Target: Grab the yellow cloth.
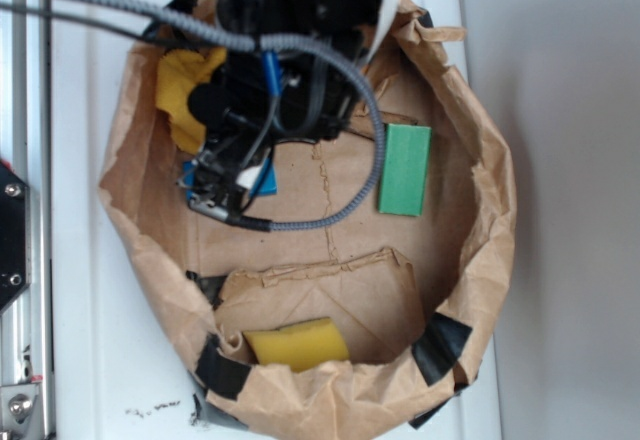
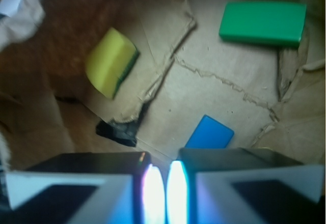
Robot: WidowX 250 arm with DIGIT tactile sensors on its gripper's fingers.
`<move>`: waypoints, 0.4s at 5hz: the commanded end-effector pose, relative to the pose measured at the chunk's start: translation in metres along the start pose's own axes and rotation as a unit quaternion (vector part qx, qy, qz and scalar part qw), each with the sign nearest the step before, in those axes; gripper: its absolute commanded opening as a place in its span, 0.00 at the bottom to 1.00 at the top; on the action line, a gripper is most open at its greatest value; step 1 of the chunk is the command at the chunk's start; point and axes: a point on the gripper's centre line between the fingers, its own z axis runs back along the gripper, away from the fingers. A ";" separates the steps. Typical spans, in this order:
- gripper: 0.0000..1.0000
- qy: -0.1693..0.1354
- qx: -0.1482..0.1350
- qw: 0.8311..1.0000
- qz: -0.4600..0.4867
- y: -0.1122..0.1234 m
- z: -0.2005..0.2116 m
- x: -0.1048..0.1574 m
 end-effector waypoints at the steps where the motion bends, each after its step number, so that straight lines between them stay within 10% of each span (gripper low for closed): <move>1: 1.00 -0.049 0.067 0.996 -0.025 0.033 0.007 -0.014; 2: 1.00 -0.041 0.123 0.990 -0.062 0.054 -0.003 -0.016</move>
